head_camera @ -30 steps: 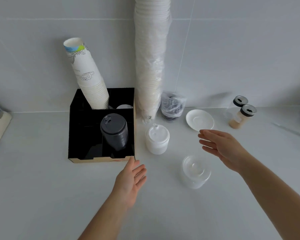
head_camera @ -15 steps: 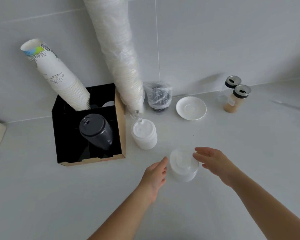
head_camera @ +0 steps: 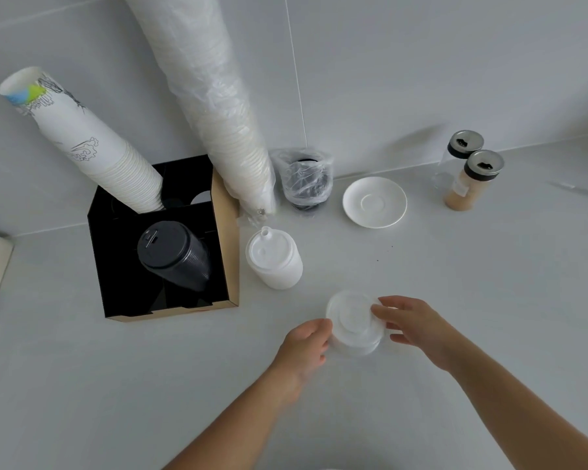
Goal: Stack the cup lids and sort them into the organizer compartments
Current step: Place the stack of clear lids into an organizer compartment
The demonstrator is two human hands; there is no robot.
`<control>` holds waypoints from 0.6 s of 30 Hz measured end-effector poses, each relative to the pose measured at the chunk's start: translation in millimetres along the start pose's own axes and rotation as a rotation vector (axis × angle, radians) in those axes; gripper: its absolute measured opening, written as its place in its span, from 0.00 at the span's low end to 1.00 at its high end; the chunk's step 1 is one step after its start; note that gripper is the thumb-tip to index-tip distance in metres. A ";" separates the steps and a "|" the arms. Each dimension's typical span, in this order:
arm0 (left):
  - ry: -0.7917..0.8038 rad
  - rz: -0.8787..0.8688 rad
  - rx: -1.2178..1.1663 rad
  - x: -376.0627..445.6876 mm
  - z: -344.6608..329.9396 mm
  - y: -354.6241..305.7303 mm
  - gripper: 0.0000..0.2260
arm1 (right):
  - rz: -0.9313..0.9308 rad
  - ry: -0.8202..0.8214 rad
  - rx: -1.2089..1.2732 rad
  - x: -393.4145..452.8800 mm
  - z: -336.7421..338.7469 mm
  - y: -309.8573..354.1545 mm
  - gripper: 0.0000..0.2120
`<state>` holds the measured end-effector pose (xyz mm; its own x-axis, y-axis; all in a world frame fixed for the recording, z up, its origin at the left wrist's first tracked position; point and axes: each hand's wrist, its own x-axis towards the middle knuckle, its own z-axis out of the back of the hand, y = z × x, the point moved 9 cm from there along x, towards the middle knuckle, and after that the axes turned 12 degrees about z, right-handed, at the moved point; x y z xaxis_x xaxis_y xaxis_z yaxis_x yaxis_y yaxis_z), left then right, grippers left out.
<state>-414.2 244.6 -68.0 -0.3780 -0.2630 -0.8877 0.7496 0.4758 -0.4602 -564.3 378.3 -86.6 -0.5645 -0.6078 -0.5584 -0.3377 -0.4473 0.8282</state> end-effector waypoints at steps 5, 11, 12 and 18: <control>0.061 0.032 -0.034 3.9 -3.0 3.8 0.05 | 0.002 0.024 -0.006 1.8 -0.3 -0.1 0.13; 0.142 0.082 -0.113 2.9 -4.6 4.5 0.20 | -0.010 0.072 0.012 1.2 3.0 2.7 0.13; 0.138 0.077 -0.116 1.9 -4.7 3.6 0.20 | -0.011 0.086 0.012 0.7 2.5 3.7 0.13; 0.133 0.023 -0.210 -12.6 1.5 3.8 0.15 | 0.026 0.108 0.056 -7.8 -7.3 12.5 0.18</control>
<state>-405.8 248.5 -58.5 -0.4407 -0.1444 -0.8860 0.6347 0.6478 -0.4213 -558.6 372.6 -72.3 -0.4904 -0.6872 -0.5359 -0.3669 -0.3950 0.8422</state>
